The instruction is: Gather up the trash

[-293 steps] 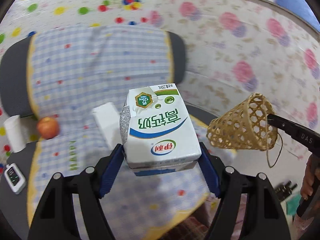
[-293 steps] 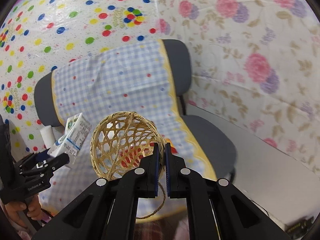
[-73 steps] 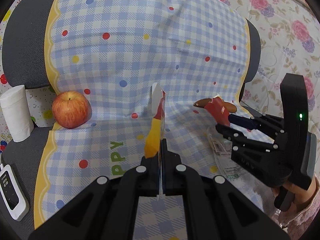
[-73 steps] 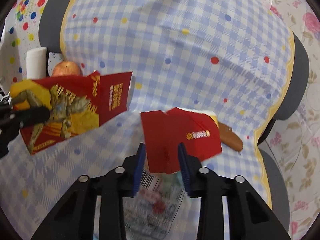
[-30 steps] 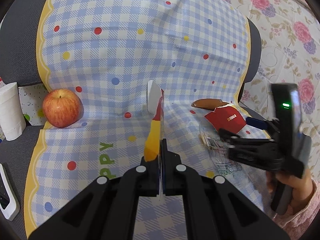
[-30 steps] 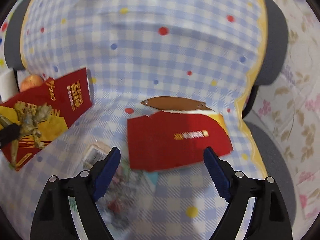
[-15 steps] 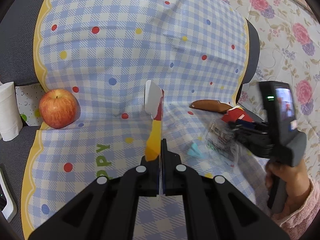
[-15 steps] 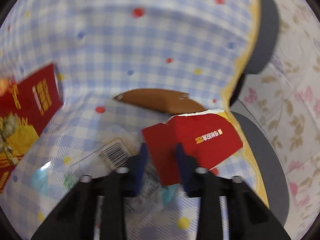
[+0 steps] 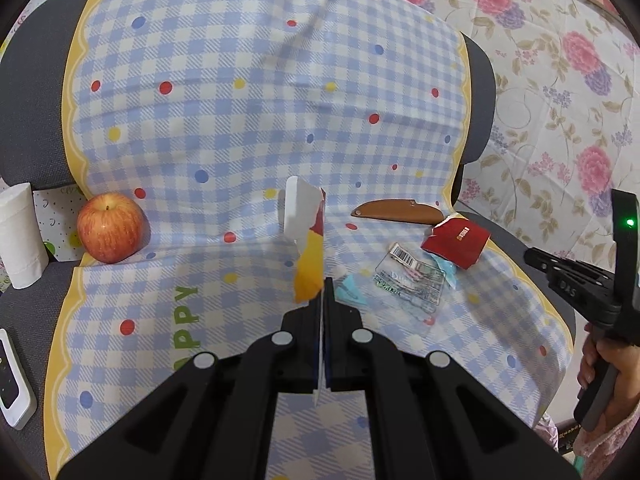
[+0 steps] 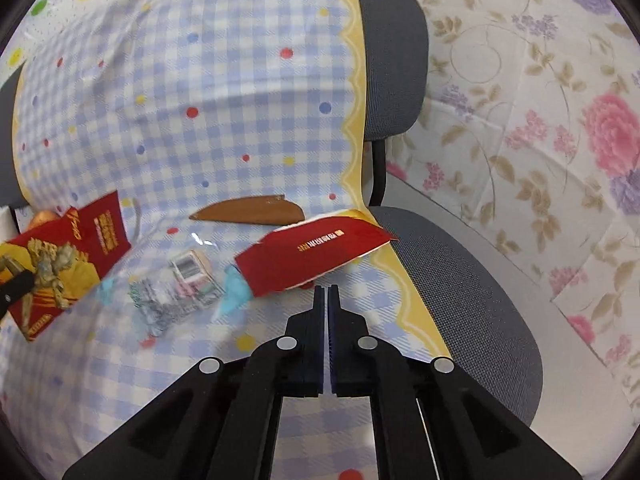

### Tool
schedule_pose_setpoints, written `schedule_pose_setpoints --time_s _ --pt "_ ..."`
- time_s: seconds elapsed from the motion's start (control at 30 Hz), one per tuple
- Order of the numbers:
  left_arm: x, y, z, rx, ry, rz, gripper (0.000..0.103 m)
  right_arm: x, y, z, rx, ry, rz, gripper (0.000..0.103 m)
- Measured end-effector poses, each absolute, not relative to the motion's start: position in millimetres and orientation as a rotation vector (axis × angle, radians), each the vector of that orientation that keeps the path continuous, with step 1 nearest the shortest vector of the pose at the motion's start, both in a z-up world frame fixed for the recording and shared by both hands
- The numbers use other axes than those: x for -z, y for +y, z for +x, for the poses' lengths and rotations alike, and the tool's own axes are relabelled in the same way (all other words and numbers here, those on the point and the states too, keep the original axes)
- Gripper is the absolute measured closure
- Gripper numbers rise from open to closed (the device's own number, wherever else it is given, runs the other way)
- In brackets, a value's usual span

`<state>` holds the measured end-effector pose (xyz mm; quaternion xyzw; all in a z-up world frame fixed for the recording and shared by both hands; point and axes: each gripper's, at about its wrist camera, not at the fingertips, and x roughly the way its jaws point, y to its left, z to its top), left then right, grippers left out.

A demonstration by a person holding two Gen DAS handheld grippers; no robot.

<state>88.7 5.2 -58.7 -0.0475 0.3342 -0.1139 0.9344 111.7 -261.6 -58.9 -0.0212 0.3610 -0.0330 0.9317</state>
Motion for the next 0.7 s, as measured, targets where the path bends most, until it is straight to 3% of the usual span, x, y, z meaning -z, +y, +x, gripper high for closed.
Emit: schedule_pose_setpoints --time_s 0.03,0.1,0.37,0.57,0.7 --pt "60 4 90 0.228 0.687 -0.089 0.103 62 -263 119 0.070 0.747 -0.035 0.057" --pt "63 4 93 0.221 0.699 -0.084 0.103 70 -266 137 0.064 0.763 -0.002 0.036" --pt "72 12 114 0.205 0.737 -0.077 0.103 111 -271 182 0.075 0.933 0.264 0.037" --pt "72 9 123 0.225 0.745 -0.072 0.103 114 -276 217 0.103 0.936 0.292 0.036" --pt "72 5 129 0.236 0.752 -0.060 0.103 112 -277 244 0.083 0.909 0.278 0.052"
